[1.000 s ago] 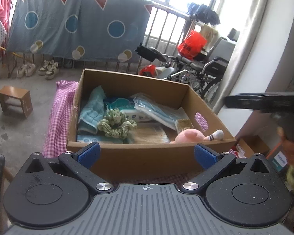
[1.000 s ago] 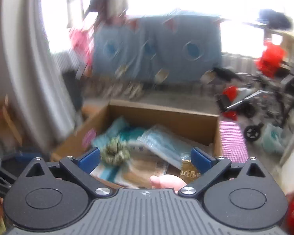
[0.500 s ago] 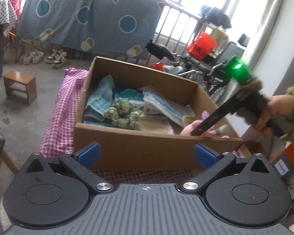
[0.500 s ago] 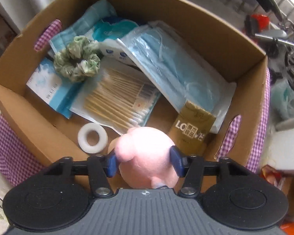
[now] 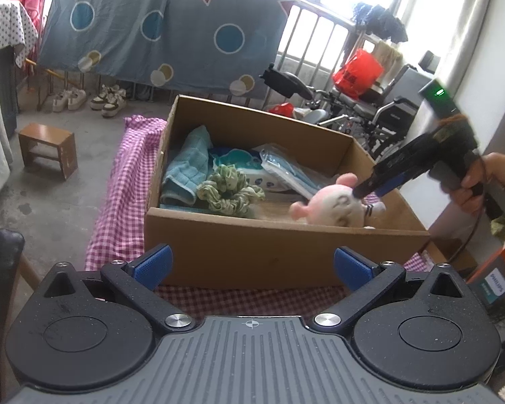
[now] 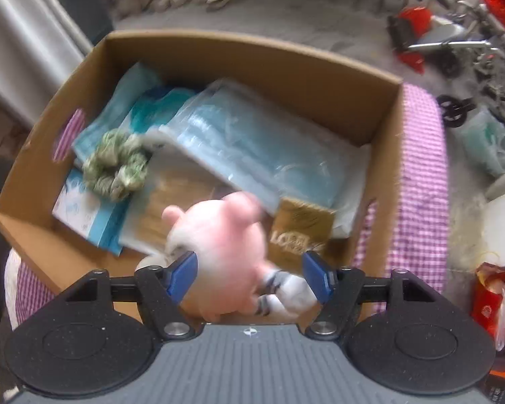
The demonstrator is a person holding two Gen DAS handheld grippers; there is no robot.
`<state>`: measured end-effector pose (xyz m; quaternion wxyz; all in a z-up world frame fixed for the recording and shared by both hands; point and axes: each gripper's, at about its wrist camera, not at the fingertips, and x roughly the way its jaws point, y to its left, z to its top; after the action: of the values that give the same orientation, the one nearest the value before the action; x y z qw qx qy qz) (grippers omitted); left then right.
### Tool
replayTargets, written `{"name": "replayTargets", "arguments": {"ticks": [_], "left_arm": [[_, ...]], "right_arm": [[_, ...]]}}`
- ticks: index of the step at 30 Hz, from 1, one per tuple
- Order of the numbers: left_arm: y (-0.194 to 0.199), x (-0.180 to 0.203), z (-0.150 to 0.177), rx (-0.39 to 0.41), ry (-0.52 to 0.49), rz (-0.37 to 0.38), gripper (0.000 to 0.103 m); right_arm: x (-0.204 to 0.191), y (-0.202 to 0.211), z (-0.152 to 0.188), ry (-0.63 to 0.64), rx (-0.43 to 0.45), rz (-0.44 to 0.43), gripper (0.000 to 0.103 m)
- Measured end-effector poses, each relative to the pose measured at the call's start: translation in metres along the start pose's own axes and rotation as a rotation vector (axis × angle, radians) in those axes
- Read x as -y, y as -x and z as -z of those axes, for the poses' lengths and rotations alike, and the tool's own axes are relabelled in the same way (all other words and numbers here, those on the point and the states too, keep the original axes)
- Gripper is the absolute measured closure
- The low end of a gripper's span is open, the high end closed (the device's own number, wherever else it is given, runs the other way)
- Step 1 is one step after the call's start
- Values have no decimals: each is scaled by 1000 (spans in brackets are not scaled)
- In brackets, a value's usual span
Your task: Organize soft objects
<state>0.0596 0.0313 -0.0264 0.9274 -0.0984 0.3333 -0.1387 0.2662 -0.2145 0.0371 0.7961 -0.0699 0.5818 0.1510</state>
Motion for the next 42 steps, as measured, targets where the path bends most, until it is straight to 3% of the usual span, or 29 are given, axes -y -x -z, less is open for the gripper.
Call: {"name": "replayTargets", "arguments": {"ticks": [6,8,10,12,15,18,25,29,42], "left_arm": [[0,11,-6,32,-52,-59,0],[-3,14,-9,27,-54,-74,0],[-6,16,-10,24,-46,-114,0],[-10,17,-11,7,-33,-173,0],[-17,19,-12,-26,-16,-264,0],[-18,17,-11,-32,9,-281,0],[-19,14,-13,-74,27,-309,0],[-20,14,-15,-71,11,-350,0],[-16,19,-18,-63,-45,-384,0]], "right_arm": [[-3,56,22,-74,198,-107,30],[-13,75,38,-73,284,-146,22],[-25,91,63,-84,376,-184,4],[-36,103,89,-89,458,-200,0],[-56,117,122,-85,563,-149,0],[-77,121,143,-112,643,-58,0],[-96,107,157,-169,675,111,0],[-95,99,162,-189,672,117,0],[-105,87,168,-202,635,158,0]]}}
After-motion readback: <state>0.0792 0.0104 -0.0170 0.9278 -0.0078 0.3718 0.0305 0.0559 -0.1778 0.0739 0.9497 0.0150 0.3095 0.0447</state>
